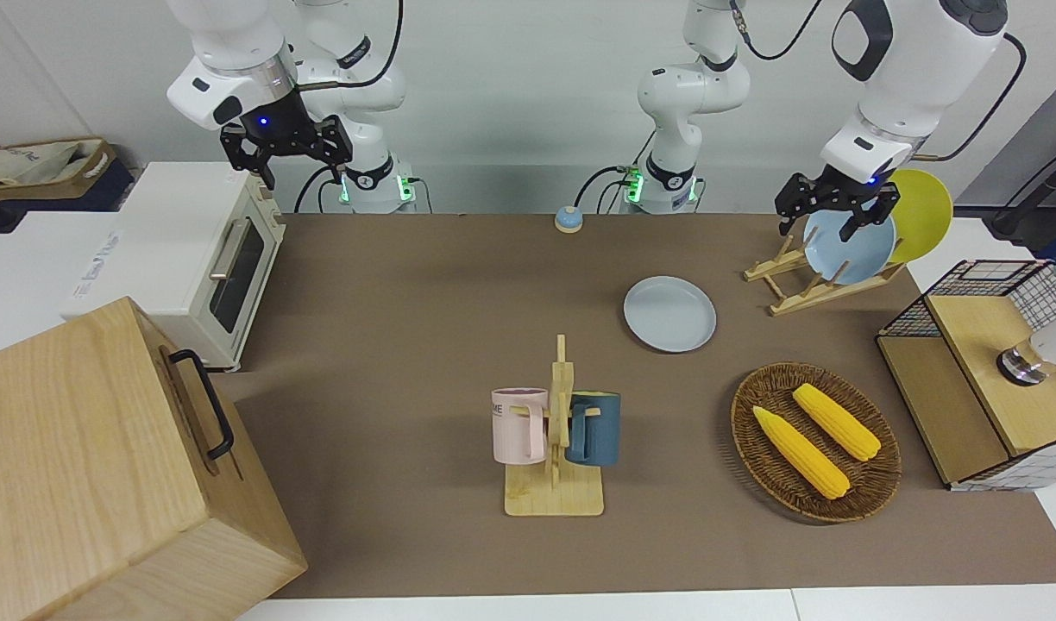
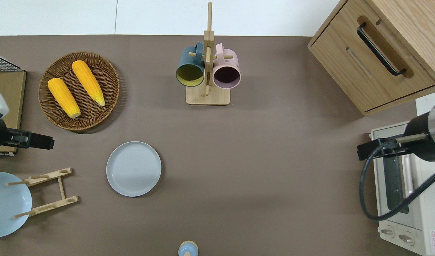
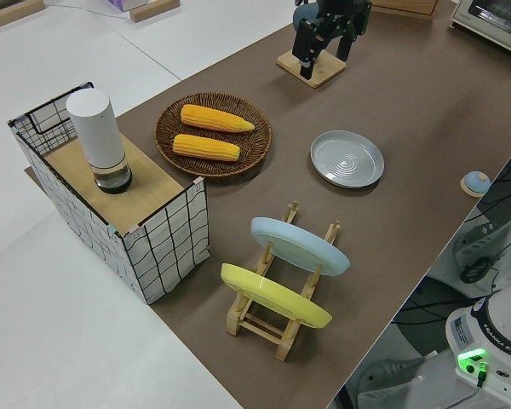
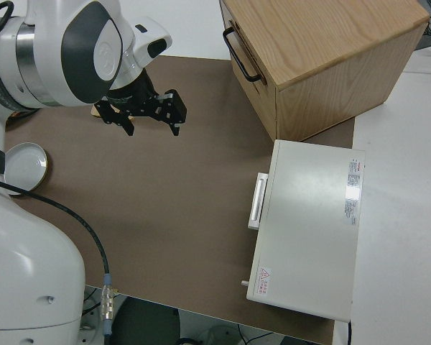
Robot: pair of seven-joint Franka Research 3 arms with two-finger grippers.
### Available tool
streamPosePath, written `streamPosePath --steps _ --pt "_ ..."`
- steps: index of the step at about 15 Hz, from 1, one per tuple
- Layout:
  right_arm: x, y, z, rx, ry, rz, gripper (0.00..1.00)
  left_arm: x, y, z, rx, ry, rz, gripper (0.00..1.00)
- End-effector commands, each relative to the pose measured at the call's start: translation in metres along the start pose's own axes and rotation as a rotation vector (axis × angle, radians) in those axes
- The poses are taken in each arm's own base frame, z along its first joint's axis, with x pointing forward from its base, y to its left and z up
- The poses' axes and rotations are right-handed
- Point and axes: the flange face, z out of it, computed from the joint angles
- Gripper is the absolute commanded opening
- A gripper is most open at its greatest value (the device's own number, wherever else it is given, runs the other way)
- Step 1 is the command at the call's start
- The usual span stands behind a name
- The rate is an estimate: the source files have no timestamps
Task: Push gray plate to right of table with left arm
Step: 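Move the left gripper forward from rest toward the gray plate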
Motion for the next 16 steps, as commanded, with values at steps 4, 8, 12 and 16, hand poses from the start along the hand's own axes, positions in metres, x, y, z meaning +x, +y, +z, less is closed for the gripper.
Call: streamPosePath --steps 4,8,12,16 --pt "-0.003 0.001 -0.004 0.004 -0.004 0.015 0.983 0.001 0.014 0.020 -0.019 -0.047 -0.095 1.00" --pt "-0.003 0.001 -0.004 0.004 -0.004 0.015 0.983 0.003 0.024 0.048 -0.052 -0.037 -0.110 1.00" --pt "-0.003 0.001 -0.004 0.004 -0.004 0.013 0.983 -0.004 0.027 0.073 -0.051 -0.010 -0.126 1.00" --pt "-0.003 0.001 -0.004 0.004 -0.004 0.013 0.983 -0.014 0.029 0.106 -0.045 0.001 -0.135 1.00"
